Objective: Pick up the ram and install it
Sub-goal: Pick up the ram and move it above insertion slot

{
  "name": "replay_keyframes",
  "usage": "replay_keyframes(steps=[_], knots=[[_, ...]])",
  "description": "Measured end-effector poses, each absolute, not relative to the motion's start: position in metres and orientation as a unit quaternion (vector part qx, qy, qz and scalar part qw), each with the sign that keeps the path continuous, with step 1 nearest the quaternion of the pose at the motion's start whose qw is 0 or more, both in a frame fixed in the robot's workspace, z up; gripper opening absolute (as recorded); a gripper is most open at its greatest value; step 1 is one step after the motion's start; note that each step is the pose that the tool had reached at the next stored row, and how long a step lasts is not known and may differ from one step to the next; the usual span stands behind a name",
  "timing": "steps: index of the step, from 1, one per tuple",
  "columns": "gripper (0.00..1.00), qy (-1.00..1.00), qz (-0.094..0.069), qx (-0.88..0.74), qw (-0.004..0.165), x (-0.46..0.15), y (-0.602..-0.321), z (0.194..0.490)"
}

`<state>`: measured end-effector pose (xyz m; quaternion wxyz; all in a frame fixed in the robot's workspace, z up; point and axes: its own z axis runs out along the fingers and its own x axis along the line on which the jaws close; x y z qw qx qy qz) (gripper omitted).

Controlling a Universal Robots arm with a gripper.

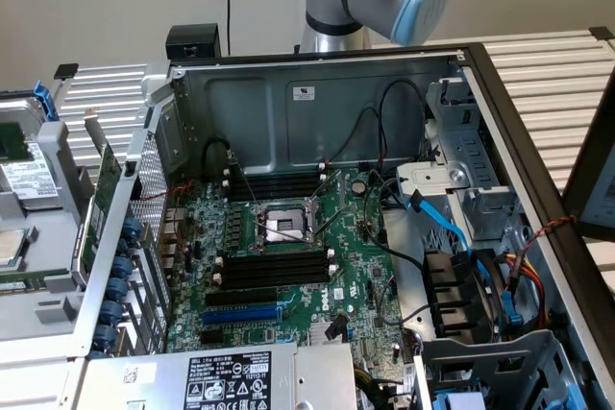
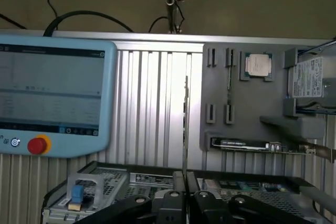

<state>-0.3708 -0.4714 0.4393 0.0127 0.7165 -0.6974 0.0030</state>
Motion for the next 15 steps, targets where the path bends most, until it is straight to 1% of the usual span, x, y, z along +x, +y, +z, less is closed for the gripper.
replay_keyframes(steps=[15], knots=[[0.13, -0.695, 0.001, 0.719, 0.015, -0.305, -0.474, 0.443]])
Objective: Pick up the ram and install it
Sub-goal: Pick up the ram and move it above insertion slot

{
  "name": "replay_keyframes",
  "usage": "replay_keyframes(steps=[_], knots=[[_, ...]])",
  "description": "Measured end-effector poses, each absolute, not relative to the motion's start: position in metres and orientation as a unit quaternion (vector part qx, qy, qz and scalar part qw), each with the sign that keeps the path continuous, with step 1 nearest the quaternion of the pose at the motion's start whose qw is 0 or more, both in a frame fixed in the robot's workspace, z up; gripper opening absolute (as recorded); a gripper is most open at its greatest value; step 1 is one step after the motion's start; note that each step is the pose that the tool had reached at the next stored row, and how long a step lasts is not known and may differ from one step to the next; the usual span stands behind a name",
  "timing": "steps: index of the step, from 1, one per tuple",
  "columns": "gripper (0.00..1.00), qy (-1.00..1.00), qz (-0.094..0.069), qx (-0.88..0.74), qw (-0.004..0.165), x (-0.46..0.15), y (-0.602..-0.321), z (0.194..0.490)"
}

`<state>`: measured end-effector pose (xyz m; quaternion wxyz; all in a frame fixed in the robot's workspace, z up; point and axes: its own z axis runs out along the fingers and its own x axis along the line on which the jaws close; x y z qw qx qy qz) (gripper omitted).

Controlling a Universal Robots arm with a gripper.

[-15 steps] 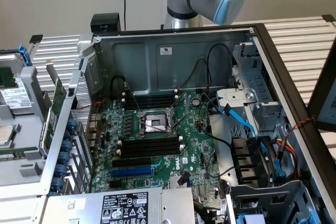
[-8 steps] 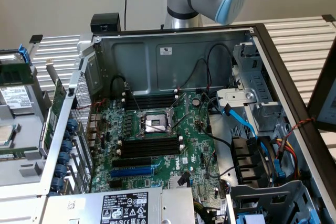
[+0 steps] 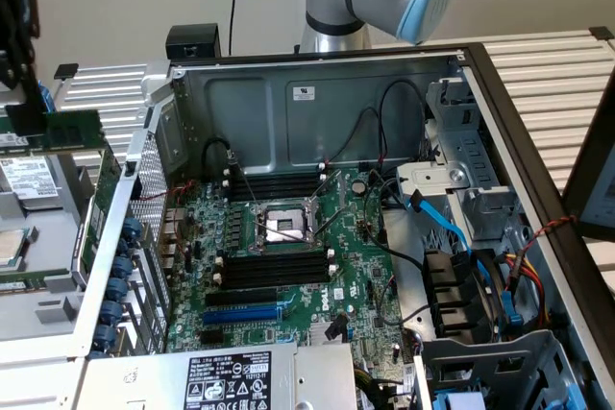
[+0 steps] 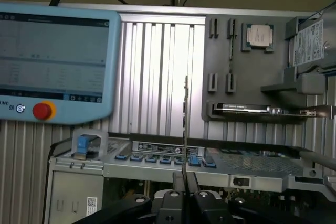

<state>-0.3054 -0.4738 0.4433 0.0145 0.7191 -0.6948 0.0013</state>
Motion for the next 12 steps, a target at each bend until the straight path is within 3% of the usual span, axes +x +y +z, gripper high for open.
replay_keyframes(steps=[12], knots=[[0.13, -0.695, 0.000, 0.719, 0.013, -0.251, -0.474, 0.443]])
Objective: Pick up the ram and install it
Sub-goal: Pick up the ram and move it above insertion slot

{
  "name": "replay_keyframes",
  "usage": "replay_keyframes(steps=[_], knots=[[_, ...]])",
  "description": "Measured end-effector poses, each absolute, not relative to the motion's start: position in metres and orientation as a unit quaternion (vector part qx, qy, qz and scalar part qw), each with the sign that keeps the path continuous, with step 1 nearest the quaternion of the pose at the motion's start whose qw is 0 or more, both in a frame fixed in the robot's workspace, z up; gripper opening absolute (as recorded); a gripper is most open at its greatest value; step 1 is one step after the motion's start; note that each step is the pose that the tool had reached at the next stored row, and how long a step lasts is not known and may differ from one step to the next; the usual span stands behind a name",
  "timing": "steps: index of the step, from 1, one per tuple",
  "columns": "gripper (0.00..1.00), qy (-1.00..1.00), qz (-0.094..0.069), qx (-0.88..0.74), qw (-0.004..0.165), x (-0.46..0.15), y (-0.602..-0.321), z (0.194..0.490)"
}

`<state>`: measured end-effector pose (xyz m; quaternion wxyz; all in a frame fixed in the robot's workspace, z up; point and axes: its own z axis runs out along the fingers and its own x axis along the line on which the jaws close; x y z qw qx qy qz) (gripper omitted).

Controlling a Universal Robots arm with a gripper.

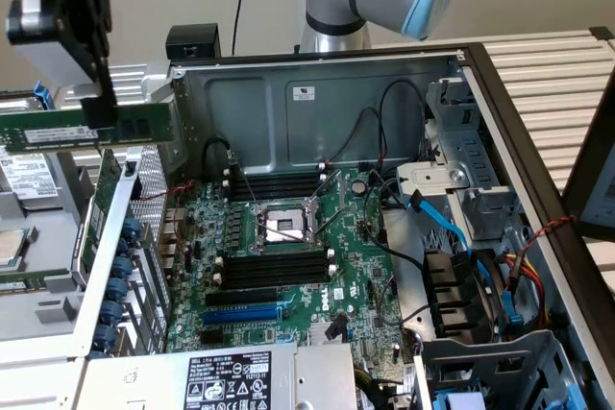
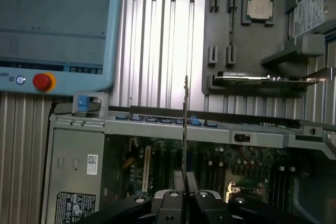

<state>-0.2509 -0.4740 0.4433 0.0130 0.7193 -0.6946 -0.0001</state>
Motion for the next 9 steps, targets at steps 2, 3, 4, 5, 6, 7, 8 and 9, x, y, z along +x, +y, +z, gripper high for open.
replay_keyframes(steps=[2, 3, 4, 5, 6, 7, 8, 9], knots=[[0.13, -0.695, -0.001, 0.719, 0.013, -0.241, -0.474, 0.443], [0.13, -0.695, -0.001, 0.719, 0.012, -0.237, -0.474, 0.443], [0.13, -0.695, -0.001, 0.719, 0.012, -0.233, -0.474, 0.443], [0.13, -0.695, -0.001, 0.719, 0.012, -0.228, -0.474, 0.443], [0.13, -0.695, -0.001, 0.719, 0.012, -0.223, -0.474, 0.443], [0.13, -0.694, -0.001, 0.719, 0.012, -0.219, -0.474, 0.443], [0.13, -0.694, -0.001, 0.719, 0.012, -0.214, -0.474, 0.443], [0.13, -0.694, -0.001, 0.720, 0.012, -0.210, -0.474, 0.443]])
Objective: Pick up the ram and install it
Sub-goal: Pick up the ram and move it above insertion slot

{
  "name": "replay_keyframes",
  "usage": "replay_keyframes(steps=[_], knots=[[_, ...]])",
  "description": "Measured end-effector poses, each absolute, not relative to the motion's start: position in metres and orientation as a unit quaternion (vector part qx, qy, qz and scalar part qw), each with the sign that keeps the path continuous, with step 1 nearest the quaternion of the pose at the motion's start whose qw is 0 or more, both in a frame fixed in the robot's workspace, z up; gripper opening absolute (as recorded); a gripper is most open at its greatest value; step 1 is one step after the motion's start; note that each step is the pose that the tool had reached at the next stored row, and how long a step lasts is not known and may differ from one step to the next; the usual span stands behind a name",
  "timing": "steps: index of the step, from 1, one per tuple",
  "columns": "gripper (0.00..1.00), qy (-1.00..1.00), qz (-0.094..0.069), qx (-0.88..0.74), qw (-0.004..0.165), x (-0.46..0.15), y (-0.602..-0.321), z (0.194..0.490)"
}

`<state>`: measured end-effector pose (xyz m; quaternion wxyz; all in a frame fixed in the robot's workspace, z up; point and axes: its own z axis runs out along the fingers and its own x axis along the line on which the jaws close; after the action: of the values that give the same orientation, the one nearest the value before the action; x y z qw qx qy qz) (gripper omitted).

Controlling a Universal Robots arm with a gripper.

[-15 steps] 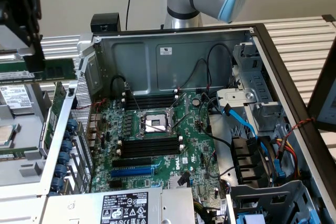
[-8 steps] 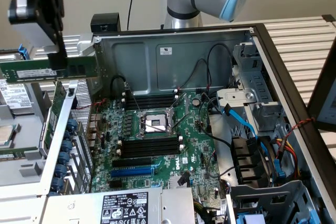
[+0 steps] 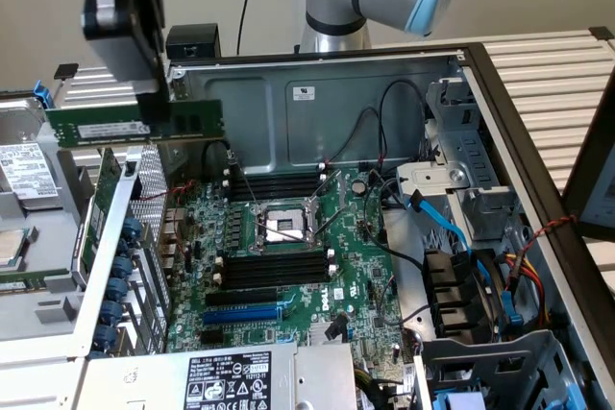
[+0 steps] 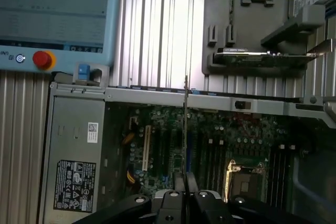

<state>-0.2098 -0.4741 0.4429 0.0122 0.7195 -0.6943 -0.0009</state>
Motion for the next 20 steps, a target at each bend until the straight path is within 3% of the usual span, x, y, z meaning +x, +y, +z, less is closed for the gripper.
replay_keyframes(steps=[20], knots=[[0.13, -0.691, -0.001, 0.723, 0.012, -0.128, -0.459, 0.425]])
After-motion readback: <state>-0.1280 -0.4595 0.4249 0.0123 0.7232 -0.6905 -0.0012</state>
